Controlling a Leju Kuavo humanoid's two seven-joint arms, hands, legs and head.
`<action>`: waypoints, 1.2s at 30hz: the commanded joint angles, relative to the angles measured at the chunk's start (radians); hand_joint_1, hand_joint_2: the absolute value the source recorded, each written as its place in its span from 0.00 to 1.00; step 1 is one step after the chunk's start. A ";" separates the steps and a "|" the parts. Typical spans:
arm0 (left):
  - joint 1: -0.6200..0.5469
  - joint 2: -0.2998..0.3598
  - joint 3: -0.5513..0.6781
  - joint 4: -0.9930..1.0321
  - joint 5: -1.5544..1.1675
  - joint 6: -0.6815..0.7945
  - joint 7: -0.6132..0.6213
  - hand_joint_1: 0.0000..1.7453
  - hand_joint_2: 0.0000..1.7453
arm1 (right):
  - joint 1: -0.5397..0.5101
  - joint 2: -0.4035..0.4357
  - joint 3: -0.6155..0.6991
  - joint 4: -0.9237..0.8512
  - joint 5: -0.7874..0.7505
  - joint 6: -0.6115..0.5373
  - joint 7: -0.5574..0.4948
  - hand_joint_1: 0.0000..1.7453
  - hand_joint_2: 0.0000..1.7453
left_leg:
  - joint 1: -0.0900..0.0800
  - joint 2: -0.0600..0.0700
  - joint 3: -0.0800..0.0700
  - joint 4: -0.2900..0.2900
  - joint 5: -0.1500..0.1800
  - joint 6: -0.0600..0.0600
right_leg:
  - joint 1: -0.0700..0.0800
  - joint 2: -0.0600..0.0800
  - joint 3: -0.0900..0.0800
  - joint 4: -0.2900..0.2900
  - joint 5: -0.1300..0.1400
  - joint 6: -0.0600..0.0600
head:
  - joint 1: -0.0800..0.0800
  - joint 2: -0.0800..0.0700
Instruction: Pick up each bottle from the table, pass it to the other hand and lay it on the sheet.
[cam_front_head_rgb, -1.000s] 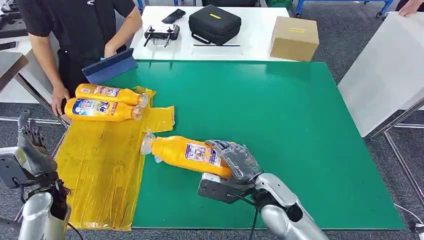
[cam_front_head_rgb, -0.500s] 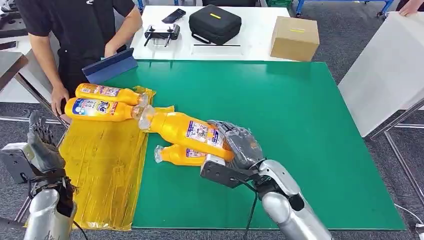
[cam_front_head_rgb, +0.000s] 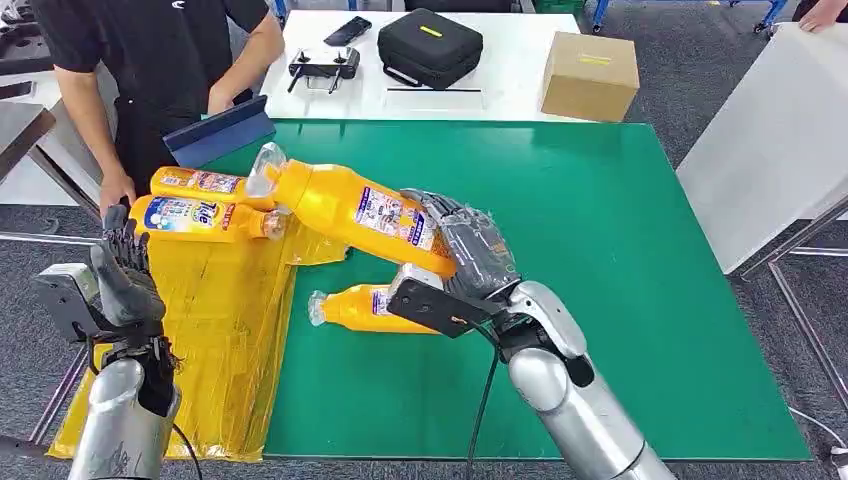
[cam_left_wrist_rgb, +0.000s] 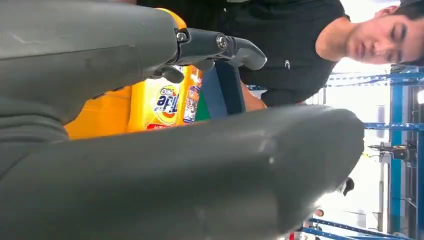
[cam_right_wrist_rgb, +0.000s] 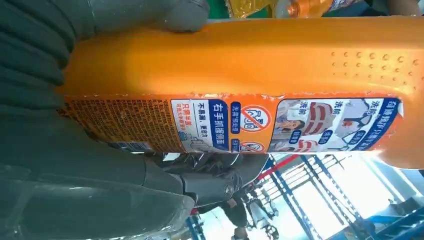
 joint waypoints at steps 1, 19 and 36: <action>-0.046 0.003 -0.017 0.079 0.002 0.003 0.004 0.00 0.00 | -0.063 0.020 -0.015 0.071 -0.007 -0.010 -0.005 1.00 1.00 | 0.000 -0.001 0.003 0.000 -0.001 -0.003 | 0.000 -0.001 0.004 0.000 -0.002 -0.002 | 0.001 0.000; -0.098 -0.043 -0.257 0.139 0.169 -0.047 0.050 0.00 0.00 | -0.303 0.189 0.109 0.408 -0.088 -0.027 -0.006 1.00 1.00 | -0.001 0.004 0.002 0.001 -0.001 -0.003 | -0.001 0.003 0.004 0.003 -0.002 -0.002 | 0.000 0.000; -0.075 -0.020 -0.463 0.072 0.264 -0.069 0.069 0.00 0.00 | -0.333 0.218 0.112 0.516 -0.087 -0.067 0.034 0.99 1.00 | 0.000 0.001 -0.001 0.001 0.000 -0.002 | -0.001 0.001 0.002 0.002 -0.001 -0.001 | 0.000 0.000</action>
